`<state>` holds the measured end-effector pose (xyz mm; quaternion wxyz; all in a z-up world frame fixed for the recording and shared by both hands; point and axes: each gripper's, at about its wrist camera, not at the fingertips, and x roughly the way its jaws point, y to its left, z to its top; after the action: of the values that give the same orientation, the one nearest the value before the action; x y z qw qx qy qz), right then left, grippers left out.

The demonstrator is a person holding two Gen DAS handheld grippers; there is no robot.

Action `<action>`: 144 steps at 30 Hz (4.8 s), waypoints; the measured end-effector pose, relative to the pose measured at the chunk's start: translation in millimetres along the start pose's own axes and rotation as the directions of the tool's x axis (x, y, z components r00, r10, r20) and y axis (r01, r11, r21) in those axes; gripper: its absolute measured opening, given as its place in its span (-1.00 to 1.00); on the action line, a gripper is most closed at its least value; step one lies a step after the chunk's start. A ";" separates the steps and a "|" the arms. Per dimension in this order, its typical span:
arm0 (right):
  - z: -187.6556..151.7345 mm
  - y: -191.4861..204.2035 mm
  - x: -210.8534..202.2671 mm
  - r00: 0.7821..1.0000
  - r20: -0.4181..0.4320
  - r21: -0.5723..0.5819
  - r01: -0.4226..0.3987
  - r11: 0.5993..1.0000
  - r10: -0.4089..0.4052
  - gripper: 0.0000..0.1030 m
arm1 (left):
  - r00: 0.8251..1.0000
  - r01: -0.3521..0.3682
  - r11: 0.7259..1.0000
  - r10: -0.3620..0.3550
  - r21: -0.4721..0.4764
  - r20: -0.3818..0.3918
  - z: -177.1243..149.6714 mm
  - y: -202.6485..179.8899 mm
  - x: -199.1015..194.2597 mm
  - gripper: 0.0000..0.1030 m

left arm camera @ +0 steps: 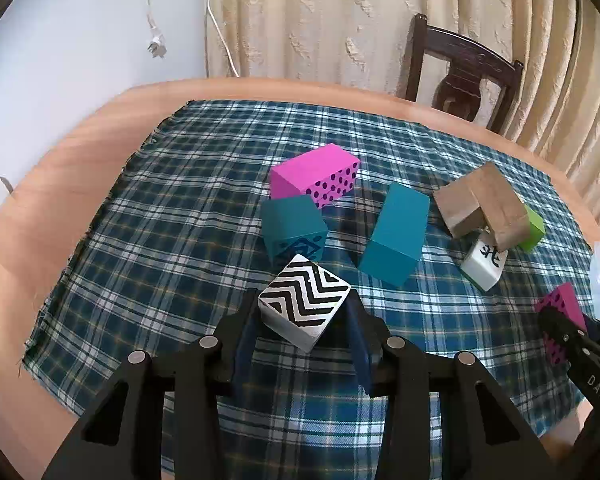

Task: Organize rigid objects
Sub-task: 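Grasp the zigzag cube with the left tool while the right tool grasps the magenta block, then carry both blocks to the clear bowl while the right tool releases the magenta block inside, then lower the zigzag cube into the clear bowl and open the left tool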

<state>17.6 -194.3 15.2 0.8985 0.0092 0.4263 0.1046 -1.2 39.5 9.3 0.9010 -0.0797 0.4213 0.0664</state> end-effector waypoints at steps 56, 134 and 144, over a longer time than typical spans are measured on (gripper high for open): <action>-8.2 -104.1 -92.2 0.831 0.345 0.447 0.264 0.855 -0.437 -0.35 | 0.987 0.102 0.981 -0.121 0.166 0.110 -11.8 -84.6 -36.4 -0.18; -48.9 -214.8 -119.9 0.746 0.187 0.724 0.334 0.603 -0.639 0.55 | 0.909 0.361 0.778 -0.416 0.515 -0.009 -8.9 -315.4 -62.2 0.44; -45.8 -210.7 -118.0 0.749 0.191 0.710 0.341 0.616 -0.635 0.59 | 0.925 0.317 0.803 -0.379 0.505 0.021 -5.8 -304.6 -62.5 0.44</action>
<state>-52.1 -426.9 54.0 0.9026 0.2144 0.2141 -0.3058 11.5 -263.0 80.4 0.9116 0.0806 0.3470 -0.2052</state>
